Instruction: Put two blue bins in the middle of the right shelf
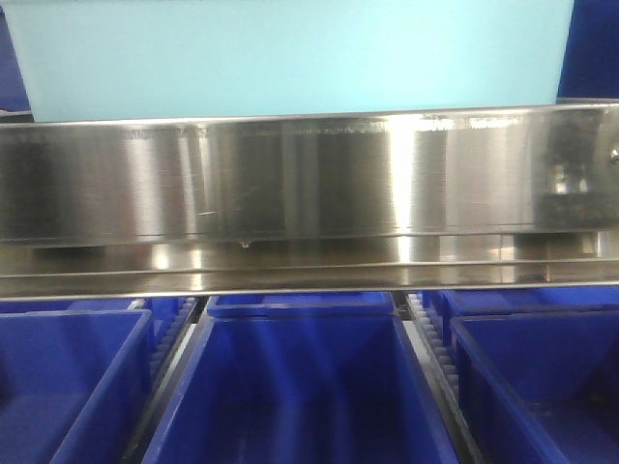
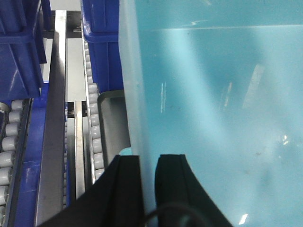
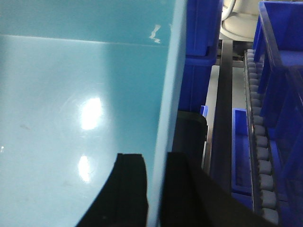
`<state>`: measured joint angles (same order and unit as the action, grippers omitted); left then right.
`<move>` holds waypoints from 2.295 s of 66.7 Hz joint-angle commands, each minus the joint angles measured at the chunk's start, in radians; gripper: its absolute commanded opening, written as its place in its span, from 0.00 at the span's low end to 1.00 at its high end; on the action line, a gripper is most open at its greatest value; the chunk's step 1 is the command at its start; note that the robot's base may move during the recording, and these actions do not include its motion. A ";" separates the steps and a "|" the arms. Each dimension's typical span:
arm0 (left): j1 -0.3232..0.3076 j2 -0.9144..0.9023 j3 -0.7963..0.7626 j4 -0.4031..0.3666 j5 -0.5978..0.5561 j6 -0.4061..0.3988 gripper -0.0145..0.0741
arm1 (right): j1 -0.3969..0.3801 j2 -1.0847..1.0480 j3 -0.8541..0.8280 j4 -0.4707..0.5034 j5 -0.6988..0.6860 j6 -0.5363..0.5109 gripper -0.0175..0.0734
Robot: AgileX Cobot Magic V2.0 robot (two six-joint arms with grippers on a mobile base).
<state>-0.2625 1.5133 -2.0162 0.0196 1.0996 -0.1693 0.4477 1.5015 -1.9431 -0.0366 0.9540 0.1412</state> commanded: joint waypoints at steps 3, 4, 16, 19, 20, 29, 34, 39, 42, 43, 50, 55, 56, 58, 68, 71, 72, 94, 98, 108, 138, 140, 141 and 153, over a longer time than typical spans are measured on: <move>-0.002 -0.013 -0.014 -0.033 -0.050 0.009 0.04 | 0.002 -0.017 -0.010 0.020 -0.050 -0.016 0.02; -0.002 -0.013 -0.014 -0.033 -0.050 0.009 0.04 | 0.002 -0.017 -0.010 0.020 -0.050 -0.016 0.02; -0.002 -0.013 -0.014 -0.033 -0.050 0.009 0.04 | 0.002 -0.017 -0.010 0.020 -0.050 -0.016 0.02; -0.002 -0.013 -0.014 -0.033 -0.050 0.009 0.04 | 0.002 -0.017 -0.010 0.020 -0.050 -0.016 0.02; -0.002 -0.013 -0.014 -0.033 -0.050 0.009 0.04 | 0.002 -0.017 -0.010 0.020 -0.050 -0.016 0.02; -0.002 -0.013 -0.014 -0.033 -0.050 0.009 0.04 | 0.002 -0.017 -0.010 0.020 -0.050 -0.016 0.02; -0.002 -0.013 -0.014 -0.033 -0.050 0.009 0.04 | 0.002 -0.017 -0.010 0.020 -0.050 -0.016 0.02; -0.002 -0.013 -0.014 -0.033 -0.050 0.009 0.04 | 0.002 -0.017 -0.010 0.020 -0.050 -0.016 0.02; -0.002 -0.013 -0.014 -0.035 -0.050 0.009 0.04 | 0.002 -0.017 -0.010 0.020 -0.050 -0.016 0.02; -0.002 -0.013 -0.014 -0.035 -0.050 0.009 0.04 | 0.002 -0.017 -0.010 0.020 -0.050 -0.016 0.02; -0.002 -0.013 -0.014 -0.037 -0.050 0.009 0.04 | 0.002 -0.017 -0.010 0.020 -0.046 -0.016 0.02; -0.002 -0.011 -0.012 -0.042 -0.028 0.009 0.04 | 0.002 -0.017 -0.010 0.020 -0.003 -0.016 0.02; -0.002 -0.011 -0.010 -0.047 -0.018 0.009 0.04 | 0.002 -0.017 -0.010 0.020 0.010 -0.016 0.02; -0.002 -0.009 -0.009 -0.057 -0.004 0.009 0.04 | 0.002 -0.017 -0.010 0.020 0.030 -0.016 0.02; -0.002 0.024 -0.007 -0.106 0.096 0.009 0.04 | 0.002 -0.006 -0.008 0.013 0.081 -0.016 0.02; -0.004 0.038 -0.003 -0.109 0.121 0.009 0.04 | 0.002 0.001 -0.007 0.008 0.092 -0.016 0.02; -0.004 0.040 0.000 -0.109 0.121 0.009 0.04 | 0.002 0.001 -0.006 0.009 0.097 -0.016 0.02; -0.053 0.060 0.053 -0.025 0.121 0.009 0.04 | 0.002 0.010 0.191 0.011 0.032 -0.008 0.02; -0.053 0.060 0.063 -0.020 0.121 0.009 0.04 | 0.002 0.010 0.226 0.011 0.013 0.000 0.02; -0.053 0.060 0.109 -0.013 0.119 0.009 0.04 | 0.002 0.010 0.272 0.011 -0.013 0.000 0.02; -0.053 0.060 0.209 -0.020 0.100 0.009 0.12 | 0.002 0.010 0.272 -0.045 0.004 0.000 0.06; -0.053 0.060 0.209 -0.020 0.100 0.009 0.18 | 0.002 0.010 0.272 -0.045 0.009 0.000 0.10; -0.053 0.060 0.209 -0.020 0.100 0.009 0.19 | 0.002 0.010 0.272 -0.045 0.011 0.000 0.12; -0.053 0.060 0.207 -0.013 0.097 0.009 0.60 | 0.002 0.010 0.266 -0.045 0.027 0.000 0.58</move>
<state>-0.3077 1.5829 -1.8034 0.0162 1.2163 -0.1632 0.4477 1.5214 -1.6708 -0.0730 0.9969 0.1510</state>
